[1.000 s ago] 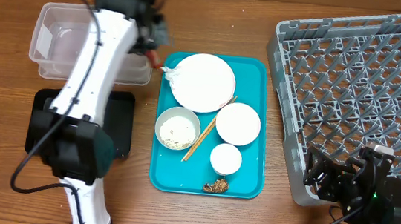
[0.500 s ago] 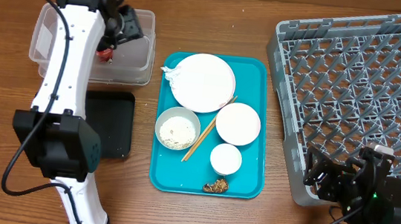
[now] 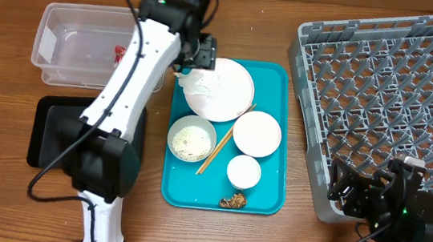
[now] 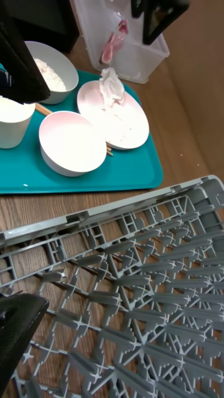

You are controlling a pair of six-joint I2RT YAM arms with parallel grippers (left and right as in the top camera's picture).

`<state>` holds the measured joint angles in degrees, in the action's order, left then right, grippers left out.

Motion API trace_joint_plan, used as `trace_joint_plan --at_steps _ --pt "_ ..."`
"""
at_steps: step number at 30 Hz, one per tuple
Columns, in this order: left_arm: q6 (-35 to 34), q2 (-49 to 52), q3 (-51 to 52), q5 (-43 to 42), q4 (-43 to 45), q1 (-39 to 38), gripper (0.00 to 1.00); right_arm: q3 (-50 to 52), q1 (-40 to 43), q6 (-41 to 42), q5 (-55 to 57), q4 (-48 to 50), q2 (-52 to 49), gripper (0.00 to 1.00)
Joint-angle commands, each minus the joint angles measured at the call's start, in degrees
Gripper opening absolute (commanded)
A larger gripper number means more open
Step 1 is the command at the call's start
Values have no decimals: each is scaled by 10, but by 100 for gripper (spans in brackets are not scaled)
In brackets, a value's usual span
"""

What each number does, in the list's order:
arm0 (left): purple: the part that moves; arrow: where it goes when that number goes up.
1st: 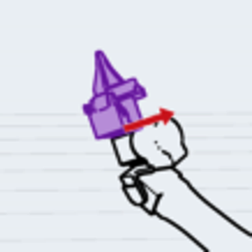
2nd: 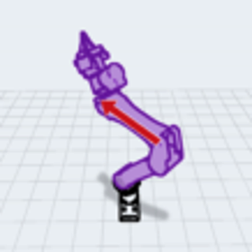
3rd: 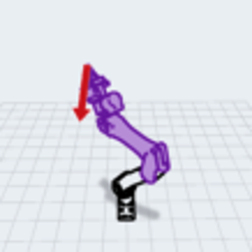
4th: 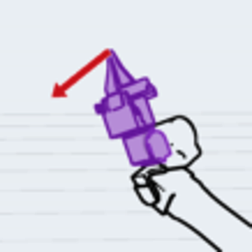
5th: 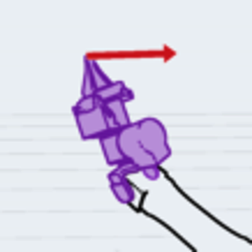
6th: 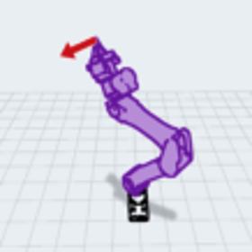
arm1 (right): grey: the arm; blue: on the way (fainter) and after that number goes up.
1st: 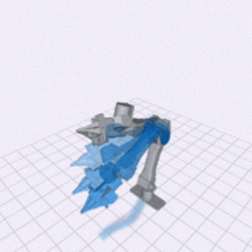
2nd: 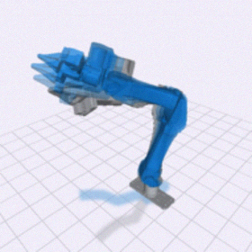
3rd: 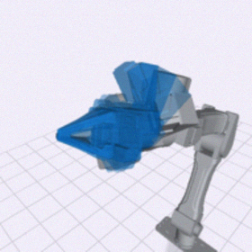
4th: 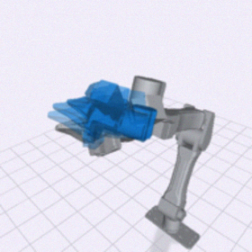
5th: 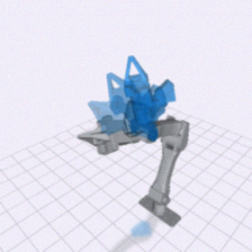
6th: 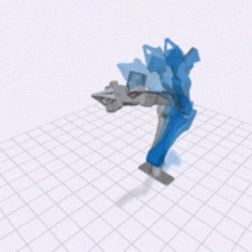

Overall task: Sort waste into correct bins and load items into the dishwasher
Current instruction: 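Carry the red wrapper with the left gripper and drop it into the clear bin, then grasp the white tissue on the plate with the left gripper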

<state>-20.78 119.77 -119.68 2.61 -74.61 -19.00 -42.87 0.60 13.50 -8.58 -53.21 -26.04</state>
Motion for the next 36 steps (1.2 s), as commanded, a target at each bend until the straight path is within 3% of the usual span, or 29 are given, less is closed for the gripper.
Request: trace_joint_plan --at_steps 1,5,19,22,25,32,36 --pt "11 48 3 25 -10 -2 72 -14 -2 1 0 -1 1 100" --pt "10 80 3 35 -16 -1 68 -14 -2 0 0 -1 1 100" --pt "11 148 3 42 -10 -1 68 -15 -2 0 0 -1 1 100" --pt "11 150 3 42 2 -1 59 -14 -2 0 0 -1 1 100" --pt "10 150 3 42 14 -1 42 -15 -2 0 0 -1 1 100" --pt "11 150 3 42 13 -1 36 -14 -2 0 0 -1 1 100" --pt "11 150 5 42 8 -2 39 -14 -2 0 0 -1 1 100"
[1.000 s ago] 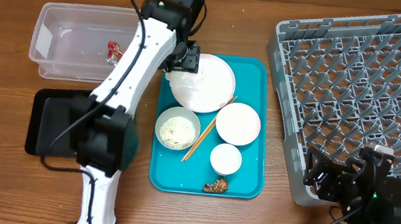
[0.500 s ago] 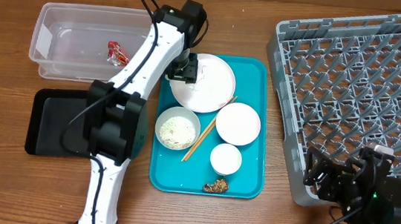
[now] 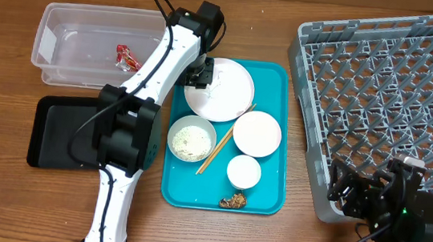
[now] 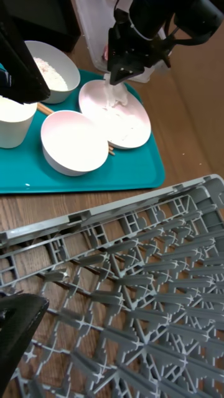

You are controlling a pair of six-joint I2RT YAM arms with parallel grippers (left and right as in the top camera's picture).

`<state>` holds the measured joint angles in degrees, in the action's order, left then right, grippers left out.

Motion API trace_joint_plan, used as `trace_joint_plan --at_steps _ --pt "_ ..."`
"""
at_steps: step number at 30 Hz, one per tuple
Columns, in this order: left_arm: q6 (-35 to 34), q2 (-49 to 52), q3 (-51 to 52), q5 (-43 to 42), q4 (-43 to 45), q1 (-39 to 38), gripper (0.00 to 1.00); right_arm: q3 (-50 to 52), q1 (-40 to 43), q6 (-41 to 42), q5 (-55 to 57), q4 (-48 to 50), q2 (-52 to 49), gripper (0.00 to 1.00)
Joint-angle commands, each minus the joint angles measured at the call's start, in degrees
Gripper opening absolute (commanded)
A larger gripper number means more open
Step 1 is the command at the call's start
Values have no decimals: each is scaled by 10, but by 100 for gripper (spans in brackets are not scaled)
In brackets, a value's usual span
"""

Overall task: Sort waste into correct bins and load items into the dishwasher
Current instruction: 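Grasp the white tissue on the plate with the left gripper, then drop the tissue into the clear bin with the left gripper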

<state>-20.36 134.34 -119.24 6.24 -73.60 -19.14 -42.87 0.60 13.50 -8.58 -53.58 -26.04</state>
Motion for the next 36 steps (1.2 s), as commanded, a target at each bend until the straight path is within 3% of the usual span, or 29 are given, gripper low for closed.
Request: trace_joint_plan --at_steps 1,9,14,23,28,36 --pt "7 4 3 6 -1 0 39 -14 -2 0 0 3 1 100" --pt "7 4 26 19 8 0 35 -14 -2 0 0 3 1 100" --pt "7 4 26 19 15 0 4 -14 -2 1 0 3 1 100" --pt "4 -17 -35 21 -43 1 4 -14 -2 0 0 3 1 100" --pt "-11 -80 -76 34 -70 20 4 -14 -2 0 0 3 1 100" --pt "-30 -148 -76 49 -58 117 4 -14 -2 0 0 3 1 100"
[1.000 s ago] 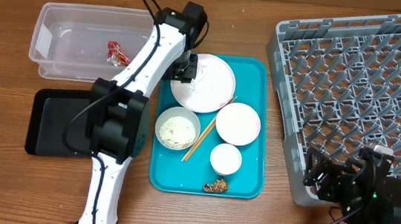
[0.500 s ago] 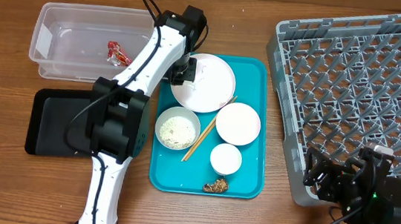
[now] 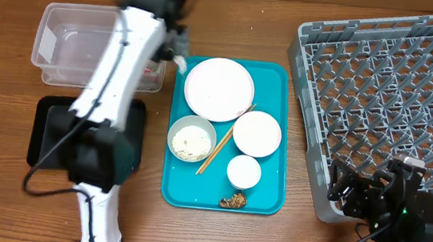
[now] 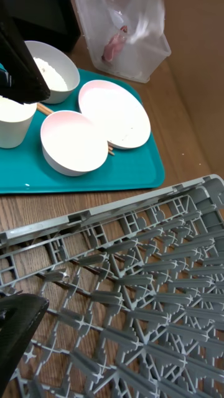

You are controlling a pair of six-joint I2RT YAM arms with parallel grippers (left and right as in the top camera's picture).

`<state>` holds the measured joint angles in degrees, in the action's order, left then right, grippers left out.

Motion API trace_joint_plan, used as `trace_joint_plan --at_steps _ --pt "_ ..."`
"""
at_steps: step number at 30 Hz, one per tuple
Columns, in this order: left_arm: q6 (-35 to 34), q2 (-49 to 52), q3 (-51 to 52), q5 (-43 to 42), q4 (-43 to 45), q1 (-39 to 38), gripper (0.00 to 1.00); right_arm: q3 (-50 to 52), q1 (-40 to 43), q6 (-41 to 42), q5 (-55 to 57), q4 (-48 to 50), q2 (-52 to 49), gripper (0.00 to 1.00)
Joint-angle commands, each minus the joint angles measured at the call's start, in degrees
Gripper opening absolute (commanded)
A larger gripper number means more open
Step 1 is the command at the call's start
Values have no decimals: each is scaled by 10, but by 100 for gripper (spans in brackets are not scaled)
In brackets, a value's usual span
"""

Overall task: Sort waste into correct bins and load items into the dishwasher
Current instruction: 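Drop the tissue into the clear bin with the left gripper, then grasp the remaining tissue on the white plate with the left gripper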

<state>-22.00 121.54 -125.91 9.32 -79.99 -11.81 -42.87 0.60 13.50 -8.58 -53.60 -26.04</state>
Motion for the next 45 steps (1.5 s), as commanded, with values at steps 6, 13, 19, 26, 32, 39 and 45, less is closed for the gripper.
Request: trace_joint_plan --at_steps 6,13,19,26,32,39,45 --pt "-14 -11 -8 8 27 101 23 -14 -2 1 -1 2 1 100" --pt "7 -11 -8 -65 36 105 61 -14 -2 0 -1 1 1 100" --pt "67 -11 -8 -120 52 40 62 -14 -2 0 0 1 1 100" --pt "77 -9 16 -121 104 -64 77 -14 -2 0 0 1 1 100" --pt "77 -9 95 -102 178 -123 79 -14 -2 0 0 1 1 100" --pt "77 -9 207 -102 286 -137 80 -14 -2 0 -1 1 1 100" --pt "77 -9 275 -102 367 -137 81 -14 -2 1 -1 1 1 100"
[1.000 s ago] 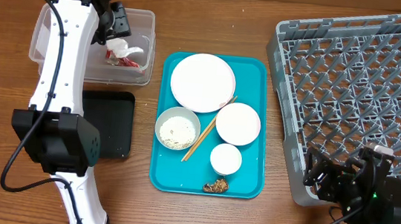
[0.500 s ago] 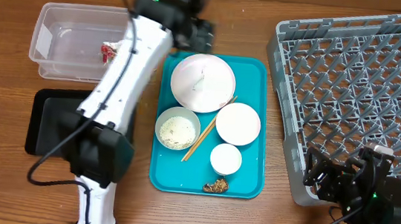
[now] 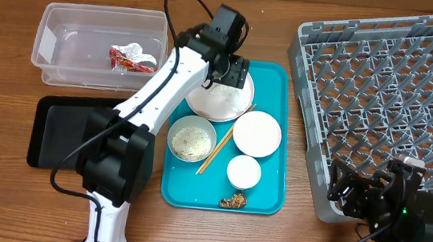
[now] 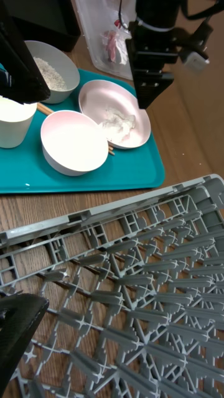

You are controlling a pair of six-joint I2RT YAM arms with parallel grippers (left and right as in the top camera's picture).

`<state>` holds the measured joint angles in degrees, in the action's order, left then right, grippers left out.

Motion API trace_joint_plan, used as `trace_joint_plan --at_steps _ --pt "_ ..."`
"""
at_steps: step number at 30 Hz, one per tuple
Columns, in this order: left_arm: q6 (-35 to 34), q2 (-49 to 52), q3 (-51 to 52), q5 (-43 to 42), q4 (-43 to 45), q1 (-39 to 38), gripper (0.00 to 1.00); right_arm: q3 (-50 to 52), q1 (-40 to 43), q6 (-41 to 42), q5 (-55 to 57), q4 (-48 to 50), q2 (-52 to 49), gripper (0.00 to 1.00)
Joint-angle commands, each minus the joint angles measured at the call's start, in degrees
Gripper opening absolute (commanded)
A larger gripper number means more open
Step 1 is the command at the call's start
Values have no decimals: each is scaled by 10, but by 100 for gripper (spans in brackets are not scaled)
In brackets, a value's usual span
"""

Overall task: Sort waste into correct bins and load items into the dishwasher
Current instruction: 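Grasp the remaining tissue on the white plate with the left gripper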

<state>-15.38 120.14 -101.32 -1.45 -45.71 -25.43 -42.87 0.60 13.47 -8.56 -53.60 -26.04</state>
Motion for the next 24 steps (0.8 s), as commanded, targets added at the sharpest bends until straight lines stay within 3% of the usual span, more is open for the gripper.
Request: trace_joint_plan --at_steps 1,17,24 --pt "10 5 38 5 34 -1 81 -14 -2 1 -1 1 1 100" --pt "11 6 158 5 158 -1 74 -14 -2 1 -1 1 1 100" --pt "10 10 169 5 164 -1 70 -14 -2 1 -1 1 1 100"
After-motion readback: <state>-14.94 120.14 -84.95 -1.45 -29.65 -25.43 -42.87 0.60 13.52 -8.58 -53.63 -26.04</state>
